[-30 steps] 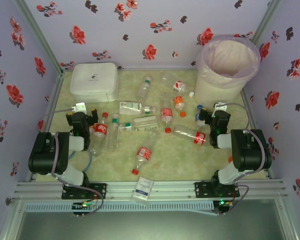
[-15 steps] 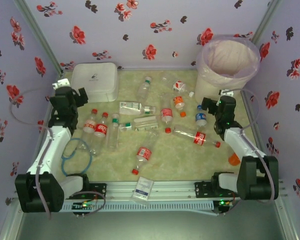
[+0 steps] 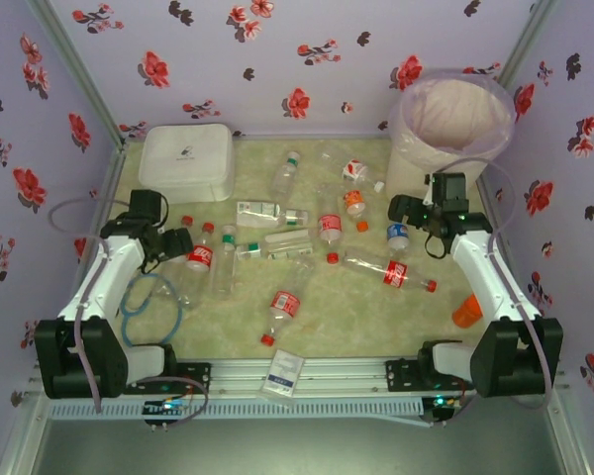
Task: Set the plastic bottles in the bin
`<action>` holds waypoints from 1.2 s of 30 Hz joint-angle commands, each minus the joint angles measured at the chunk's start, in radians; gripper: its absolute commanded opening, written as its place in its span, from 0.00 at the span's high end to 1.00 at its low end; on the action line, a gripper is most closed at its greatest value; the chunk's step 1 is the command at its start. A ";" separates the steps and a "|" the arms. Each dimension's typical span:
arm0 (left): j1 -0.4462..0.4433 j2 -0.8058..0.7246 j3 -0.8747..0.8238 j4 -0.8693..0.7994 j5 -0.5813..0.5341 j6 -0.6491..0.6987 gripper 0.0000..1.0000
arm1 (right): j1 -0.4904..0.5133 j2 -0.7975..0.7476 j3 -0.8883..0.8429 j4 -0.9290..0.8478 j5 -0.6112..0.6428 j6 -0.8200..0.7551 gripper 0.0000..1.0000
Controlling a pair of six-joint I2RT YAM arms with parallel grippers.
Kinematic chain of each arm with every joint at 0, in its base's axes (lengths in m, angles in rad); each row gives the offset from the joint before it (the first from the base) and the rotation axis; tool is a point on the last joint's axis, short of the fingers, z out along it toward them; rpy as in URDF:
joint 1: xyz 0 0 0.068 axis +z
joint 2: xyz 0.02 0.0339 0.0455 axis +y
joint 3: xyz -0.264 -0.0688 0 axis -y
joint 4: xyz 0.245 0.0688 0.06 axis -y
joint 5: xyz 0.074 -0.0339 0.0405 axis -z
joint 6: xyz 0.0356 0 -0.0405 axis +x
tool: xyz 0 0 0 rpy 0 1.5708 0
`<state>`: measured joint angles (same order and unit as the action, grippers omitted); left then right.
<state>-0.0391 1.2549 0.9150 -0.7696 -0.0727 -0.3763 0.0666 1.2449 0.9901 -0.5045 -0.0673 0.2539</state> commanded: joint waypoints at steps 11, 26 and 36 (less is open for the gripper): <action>0.005 0.152 -0.115 0.120 0.017 -0.080 0.24 | 0.027 0.003 0.068 -0.098 -0.071 -0.012 0.02; -0.024 0.224 -0.063 0.142 0.065 -0.074 0.41 | 0.058 0.006 0.188 -0.109 -0.141 0.047 0.02; -0.086 0.063 0.140 -0.098 0.023 -0.037 0.55 | 0.110 -0.021 0.268 -0.050 -0.240 0.140 0.11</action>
<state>-0.1020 1.3830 0.9894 -0.7624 -0.0338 -0.4351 0.1535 1.2469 1.2293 -0.5964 -0.2295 0.3283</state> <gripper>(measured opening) 0.453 0.904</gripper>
